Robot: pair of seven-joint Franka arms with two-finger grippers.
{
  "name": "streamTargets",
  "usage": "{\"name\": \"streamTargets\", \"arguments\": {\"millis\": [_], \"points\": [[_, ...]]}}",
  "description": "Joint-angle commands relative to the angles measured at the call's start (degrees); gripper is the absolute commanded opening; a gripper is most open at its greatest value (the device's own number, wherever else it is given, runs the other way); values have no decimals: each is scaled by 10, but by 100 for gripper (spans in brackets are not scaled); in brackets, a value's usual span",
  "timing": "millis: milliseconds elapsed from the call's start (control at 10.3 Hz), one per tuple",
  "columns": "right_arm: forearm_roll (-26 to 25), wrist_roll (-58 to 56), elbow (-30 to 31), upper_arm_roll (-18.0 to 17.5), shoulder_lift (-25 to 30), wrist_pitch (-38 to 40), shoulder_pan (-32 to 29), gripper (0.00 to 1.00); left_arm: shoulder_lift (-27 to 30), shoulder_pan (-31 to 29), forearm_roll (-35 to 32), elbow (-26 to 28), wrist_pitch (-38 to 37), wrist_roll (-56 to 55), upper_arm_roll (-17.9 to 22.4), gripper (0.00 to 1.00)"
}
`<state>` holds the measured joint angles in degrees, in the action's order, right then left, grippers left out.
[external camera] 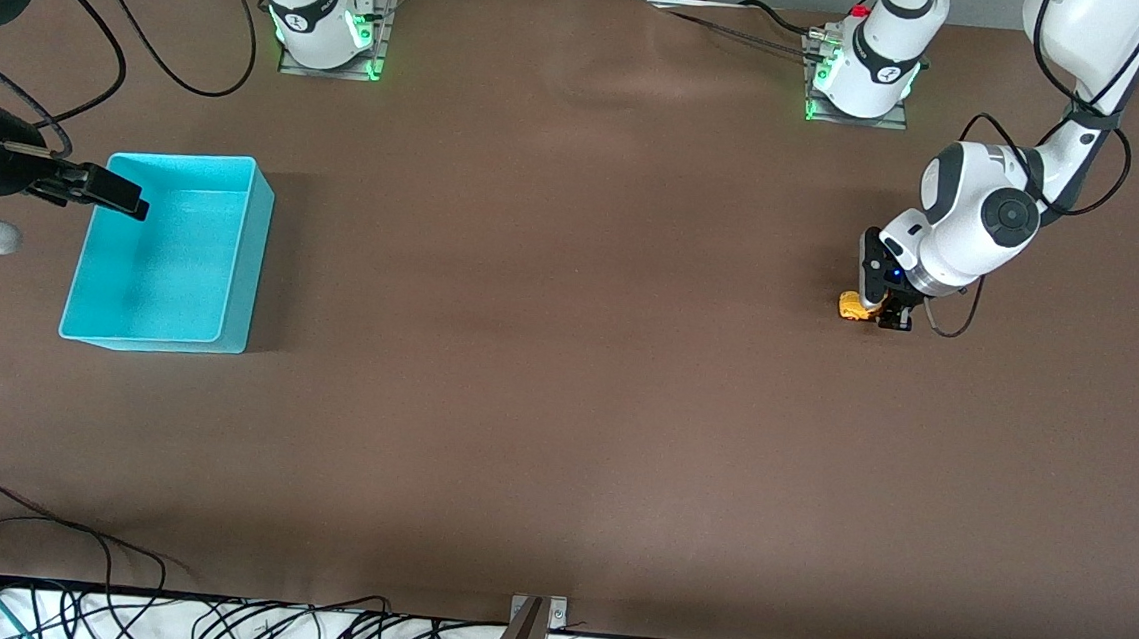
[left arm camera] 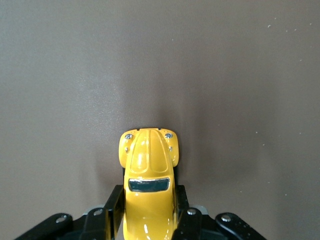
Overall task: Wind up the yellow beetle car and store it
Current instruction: 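Close the left gripper on the yellow car and pull it back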
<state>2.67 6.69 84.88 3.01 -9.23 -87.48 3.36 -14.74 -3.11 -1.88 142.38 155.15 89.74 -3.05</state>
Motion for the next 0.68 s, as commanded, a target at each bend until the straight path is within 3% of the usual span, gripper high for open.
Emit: {"name": "streamTargets", "arguments": {"millis": [0, 585], "points": [[11, -1, 1, 2, 4, 2, 2, 100, -27, -4, -1, -5, 2, 11, 4, 0], [11, -1, 2, 2, 4, 4, 2, 100, -42, -4, -6, -6, 2, 39, 55, 0]]}}
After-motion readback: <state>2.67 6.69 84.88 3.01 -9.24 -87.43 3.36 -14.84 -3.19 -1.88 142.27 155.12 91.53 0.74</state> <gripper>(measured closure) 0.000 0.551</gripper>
